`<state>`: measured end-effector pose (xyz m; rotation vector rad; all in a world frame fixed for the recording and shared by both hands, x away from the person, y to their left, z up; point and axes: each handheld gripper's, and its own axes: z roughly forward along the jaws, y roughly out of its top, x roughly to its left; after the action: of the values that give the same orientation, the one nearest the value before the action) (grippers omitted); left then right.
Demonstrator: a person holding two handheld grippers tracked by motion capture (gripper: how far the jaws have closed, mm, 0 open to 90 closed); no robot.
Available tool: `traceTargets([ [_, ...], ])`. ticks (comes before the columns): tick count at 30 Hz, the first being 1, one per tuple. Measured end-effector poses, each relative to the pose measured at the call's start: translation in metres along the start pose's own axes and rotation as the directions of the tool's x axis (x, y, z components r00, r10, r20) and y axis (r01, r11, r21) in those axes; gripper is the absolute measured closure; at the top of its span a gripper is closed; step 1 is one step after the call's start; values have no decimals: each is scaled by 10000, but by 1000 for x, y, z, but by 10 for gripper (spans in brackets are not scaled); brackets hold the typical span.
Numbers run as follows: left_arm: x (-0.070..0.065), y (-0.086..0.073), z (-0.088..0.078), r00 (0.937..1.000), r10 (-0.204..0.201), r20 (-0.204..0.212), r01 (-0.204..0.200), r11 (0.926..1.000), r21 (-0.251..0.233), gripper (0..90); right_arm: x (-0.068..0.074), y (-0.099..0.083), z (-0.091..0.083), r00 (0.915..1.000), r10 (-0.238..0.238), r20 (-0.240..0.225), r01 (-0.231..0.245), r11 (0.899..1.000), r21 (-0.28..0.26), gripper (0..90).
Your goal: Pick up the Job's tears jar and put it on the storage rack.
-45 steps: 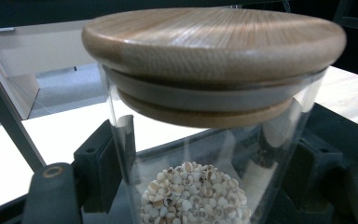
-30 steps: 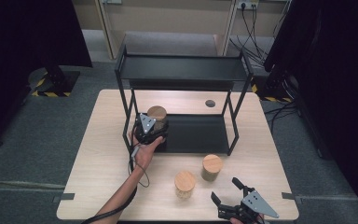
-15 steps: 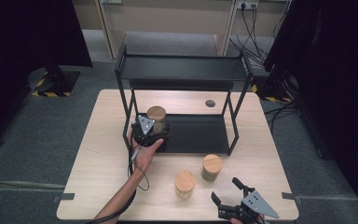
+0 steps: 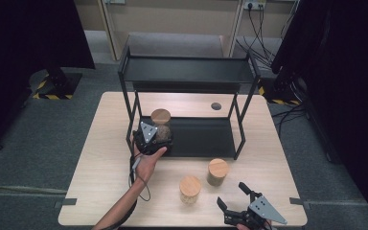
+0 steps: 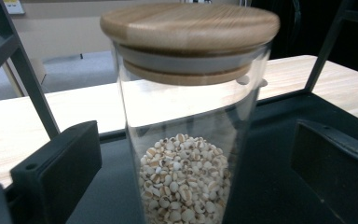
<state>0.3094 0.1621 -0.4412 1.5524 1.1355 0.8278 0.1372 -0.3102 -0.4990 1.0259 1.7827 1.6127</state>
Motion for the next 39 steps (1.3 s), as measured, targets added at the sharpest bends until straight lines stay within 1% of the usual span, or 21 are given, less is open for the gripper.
traceTargets([
  [3, 1, 0, -6, 9999, 8, 133, -7, 10000, -49, 16, 0, 0, 0, 10000, 5, 7, -5, 10000, -15, 24],
  [9, -2, 0, -19, 9990, 186, 399, -181, 9997, -134, 15, 0, 0, 0, 10000, -5, -3, 5, 10000, -15, 24],
  [11, -2, 0, -22, 9987, 191, 483, -183, 9997, -171, 15, 0, 0, 0, 10000, 0, 3, 0, 10000, -8, 24],
  [18, -4, -2, -35, 9960, 275, 846, -254, 9994, -255, 15, 0, 0, 0, 10000, 7, -7, -7, 10000, -9, 24],
  [21, -2, -3, -40, 9943, 348, 1005, -322, 9991, -268, 15, 0, 0, 0, 10000, 21, -11, -21, 10000, -8, 24],
  [24, 0, -4, -45, 9935, 432, 1053, -405, 9988, -269, 15, 1, 0, 0, 10000, 14, -12, -14, 10000, -18, 24],
  [28, 3, -8, -53, 9928, 388, 1136, -362, 9990, -250, 15, 1, 0, 1, 10000, 20, -4, -20, 10000, -12, 24],
  [32, 5, -14, -62, 9905, 440, 1304, -413, 9989, -232, 15, 1, -1, 0, 10000, -1, -8, 1, 10000, -37, 24],
  [37, 6, -22, -73, 9875, 341, 1538, -315, 9993, -194, 16, 1, -1, 0, 10000, 13, 5, -13, 10000, -42, 24],
  [39, 5, -23, -77, 9864, 409, 1590, -377, 9990, -231, 15, 1, 0, 1, 10000, 7, 1, -7, 10000, -19, 24],
])
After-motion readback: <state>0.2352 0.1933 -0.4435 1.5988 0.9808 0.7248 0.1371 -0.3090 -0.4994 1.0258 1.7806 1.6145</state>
